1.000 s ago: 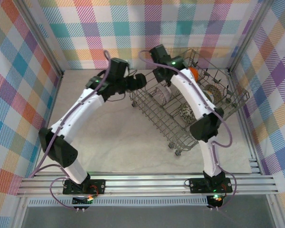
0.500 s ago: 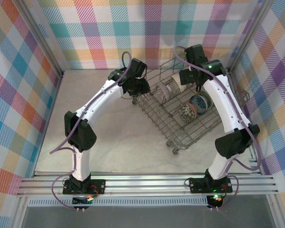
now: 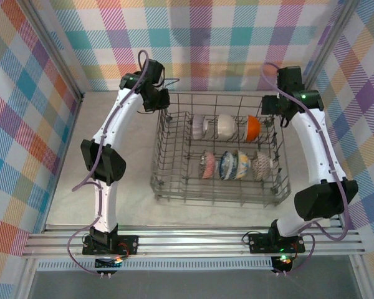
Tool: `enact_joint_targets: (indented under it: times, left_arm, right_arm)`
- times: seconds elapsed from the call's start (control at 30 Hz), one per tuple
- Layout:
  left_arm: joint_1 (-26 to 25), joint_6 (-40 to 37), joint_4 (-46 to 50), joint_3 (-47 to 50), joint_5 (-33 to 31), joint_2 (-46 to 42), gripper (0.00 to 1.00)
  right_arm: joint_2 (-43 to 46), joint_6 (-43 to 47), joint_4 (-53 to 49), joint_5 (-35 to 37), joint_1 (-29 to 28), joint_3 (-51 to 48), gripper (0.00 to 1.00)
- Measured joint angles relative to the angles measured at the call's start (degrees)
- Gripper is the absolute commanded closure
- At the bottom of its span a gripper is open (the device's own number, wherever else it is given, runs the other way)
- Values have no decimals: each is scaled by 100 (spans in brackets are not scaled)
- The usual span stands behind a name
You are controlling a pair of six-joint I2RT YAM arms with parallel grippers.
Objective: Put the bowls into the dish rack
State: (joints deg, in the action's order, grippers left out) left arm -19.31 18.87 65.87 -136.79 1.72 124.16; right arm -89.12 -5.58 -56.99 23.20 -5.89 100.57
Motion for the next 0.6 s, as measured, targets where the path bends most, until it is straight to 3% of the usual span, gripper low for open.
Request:
enact_joint_targets:
  times: [0.17,0.2,0.3,0.47,0.5,0.53,0.6]
  left_arm:
    - [243,-420,149,-295,81,179,98]
    - [271,-415,129,-278,85,179,88]
    - [332,-85,-114,-131,39,157,75]
    - [452,470,-767,168,4,125,74]
    - [474,522,-848,216,-17,109,73]
    - [492,568,-905,258,-31,92,64]
    - [544,614,-1005,356,-122,57,22]
  right_arm:
    - [63,-11,442,-188,619,-424,11]
    - [52,-20,496,-223,737,-479,10]
    - [7,-83,662,-308,1021,-612,9]
    - [-20,-350,1034,-669,1648,-1152,9]
    - [-37,-369,1137,-702,1781,-1340,4]
    - [-76,-387,1211,-726,1869,-1515,1]
    - [-195,-428,1368,-767,2015,-1810,1]
